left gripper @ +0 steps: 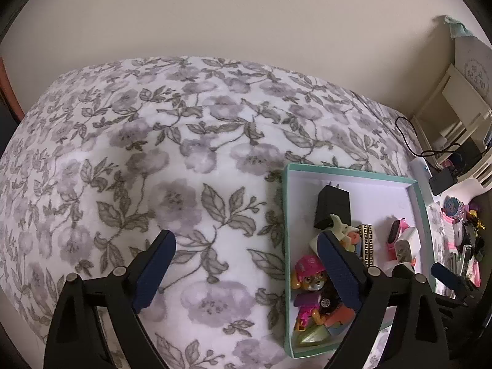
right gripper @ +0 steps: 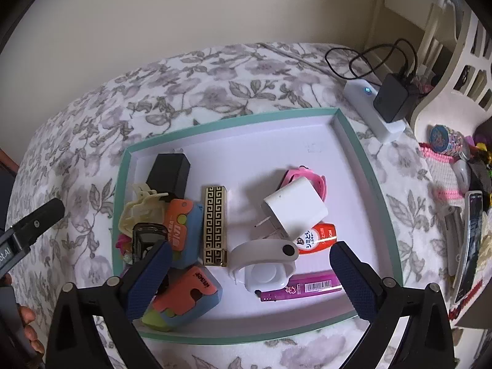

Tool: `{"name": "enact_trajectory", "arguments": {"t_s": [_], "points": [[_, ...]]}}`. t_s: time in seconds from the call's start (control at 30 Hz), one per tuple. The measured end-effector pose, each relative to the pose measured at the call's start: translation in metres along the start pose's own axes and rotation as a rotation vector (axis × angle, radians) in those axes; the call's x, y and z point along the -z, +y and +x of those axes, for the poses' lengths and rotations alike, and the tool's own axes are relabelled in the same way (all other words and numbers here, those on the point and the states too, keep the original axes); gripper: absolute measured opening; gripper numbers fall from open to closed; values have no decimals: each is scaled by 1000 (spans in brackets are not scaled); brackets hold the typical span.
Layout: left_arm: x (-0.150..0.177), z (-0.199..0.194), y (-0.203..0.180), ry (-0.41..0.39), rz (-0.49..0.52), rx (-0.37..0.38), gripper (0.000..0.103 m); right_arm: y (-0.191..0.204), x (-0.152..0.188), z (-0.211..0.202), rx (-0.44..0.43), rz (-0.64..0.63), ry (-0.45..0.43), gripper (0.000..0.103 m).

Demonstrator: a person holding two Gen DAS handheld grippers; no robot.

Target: Organize rigid objects

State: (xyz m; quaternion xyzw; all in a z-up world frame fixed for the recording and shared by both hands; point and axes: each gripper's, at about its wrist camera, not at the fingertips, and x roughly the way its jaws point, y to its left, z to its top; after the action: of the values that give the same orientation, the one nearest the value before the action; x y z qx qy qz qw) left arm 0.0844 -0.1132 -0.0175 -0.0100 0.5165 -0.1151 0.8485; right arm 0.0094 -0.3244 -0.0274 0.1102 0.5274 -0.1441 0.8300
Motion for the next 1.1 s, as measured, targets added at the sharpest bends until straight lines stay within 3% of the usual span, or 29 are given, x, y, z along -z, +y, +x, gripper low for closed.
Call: {"name": "enact_trajectory", "arguments": {"t_s": [0.63,0.87,1.1], "points": [[20,-37,7,-68,4,-25,96,17,13,-31,-4,-53,-64,103],[26,-50,5,-101,35,-140,96,21,17,-42,0,-69,-87,103],[33,-56,3,-111,51,-180,96,20,22,-52,5,-72,-113,103]]}}
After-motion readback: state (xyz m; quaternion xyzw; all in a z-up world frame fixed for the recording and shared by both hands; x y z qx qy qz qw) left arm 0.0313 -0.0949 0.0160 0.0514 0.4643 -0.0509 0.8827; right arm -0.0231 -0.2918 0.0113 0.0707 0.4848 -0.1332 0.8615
